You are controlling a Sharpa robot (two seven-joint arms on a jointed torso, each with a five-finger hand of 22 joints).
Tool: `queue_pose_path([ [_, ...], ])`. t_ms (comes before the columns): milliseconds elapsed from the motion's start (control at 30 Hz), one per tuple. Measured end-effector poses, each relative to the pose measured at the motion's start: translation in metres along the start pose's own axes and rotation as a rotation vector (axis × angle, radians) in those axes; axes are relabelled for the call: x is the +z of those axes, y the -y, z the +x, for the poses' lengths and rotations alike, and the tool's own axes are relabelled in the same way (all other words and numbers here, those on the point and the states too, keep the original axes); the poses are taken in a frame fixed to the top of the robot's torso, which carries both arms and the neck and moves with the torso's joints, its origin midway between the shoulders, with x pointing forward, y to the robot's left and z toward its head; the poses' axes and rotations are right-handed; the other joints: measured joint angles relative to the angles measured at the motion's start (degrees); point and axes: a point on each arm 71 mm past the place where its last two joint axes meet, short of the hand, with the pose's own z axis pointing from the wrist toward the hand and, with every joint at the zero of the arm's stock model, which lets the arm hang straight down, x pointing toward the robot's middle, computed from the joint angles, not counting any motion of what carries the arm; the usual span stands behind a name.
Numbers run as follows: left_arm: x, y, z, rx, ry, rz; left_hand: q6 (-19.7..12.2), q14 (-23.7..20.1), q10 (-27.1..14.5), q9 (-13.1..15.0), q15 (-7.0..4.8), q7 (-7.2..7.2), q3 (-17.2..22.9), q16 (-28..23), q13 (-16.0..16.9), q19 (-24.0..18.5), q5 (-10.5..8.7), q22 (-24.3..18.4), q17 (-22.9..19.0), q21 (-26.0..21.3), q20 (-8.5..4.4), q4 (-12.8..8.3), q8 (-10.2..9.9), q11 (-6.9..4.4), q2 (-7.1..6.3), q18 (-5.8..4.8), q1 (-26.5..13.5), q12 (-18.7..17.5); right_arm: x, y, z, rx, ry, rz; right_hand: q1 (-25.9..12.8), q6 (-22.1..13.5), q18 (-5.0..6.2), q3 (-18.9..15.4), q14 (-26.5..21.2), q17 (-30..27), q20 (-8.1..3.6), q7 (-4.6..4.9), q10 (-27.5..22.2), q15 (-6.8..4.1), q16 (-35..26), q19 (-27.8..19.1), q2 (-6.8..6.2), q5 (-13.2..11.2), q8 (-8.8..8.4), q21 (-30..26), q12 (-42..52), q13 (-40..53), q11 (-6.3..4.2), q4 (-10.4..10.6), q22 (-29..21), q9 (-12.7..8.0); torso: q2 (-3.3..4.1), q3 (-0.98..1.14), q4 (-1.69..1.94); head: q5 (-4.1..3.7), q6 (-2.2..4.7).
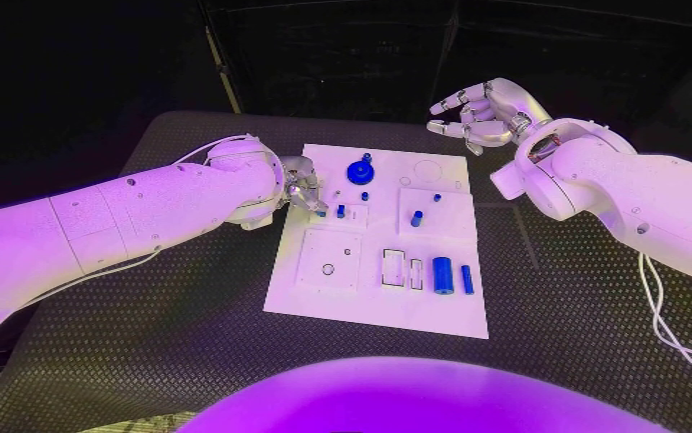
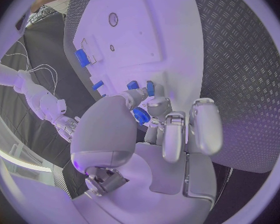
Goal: Assemble the parts on the task board
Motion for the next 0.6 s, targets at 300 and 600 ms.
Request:
queue_pose_path([
  [300,0.0013,0.0021,-0.0001,0.002,-0.005,0.001,0.5,-0.1,0.5,0.4,-0.37,-0.53,1.4,0.0,1.3,0.0,-0.02,0.0,0.0,0.3,-0.01,-1.4,1.5,-0.41,-0.33,0.0,-1.5,1.4,0.0001,-0.0003,0.0004,0.001,-0.002,-0.001,0.0,0.0,0.0,0.0,0.0,0.0,0.0,0.0,0.0,0.0,0.0,0.0,0.0,0.0,0.0,0.0,0.0,0.0,0.0,0.0,0.0,0.0,0.02,-0.01,0.02,0.04,0.0],
  [600,0.0044,0.0033,-0.0011,0.006,-0.016,-0.004,0.9,0.0,1.2,-0.2,-0.82,-1.39,2.8,0.0,2.2,0.0,-0.05,0.0,0.0,0.7,-0.41,-3.6,2.3,-0.94,-0.42,0.0,-4.6,2.1,0.0003,-0.0008,0.001,0.001,-0.004,-0.002,-0.2,0.0,0.0,0.0,0.0,0.0,0.0,0.0,0.0,0.0,0.0,0.0,0.23,0.2,0.21,0.0,0.0,0.0,0.0,0.0,0.0,0.0,0.02,0.01,-0.04,-0.07,0.0],
])
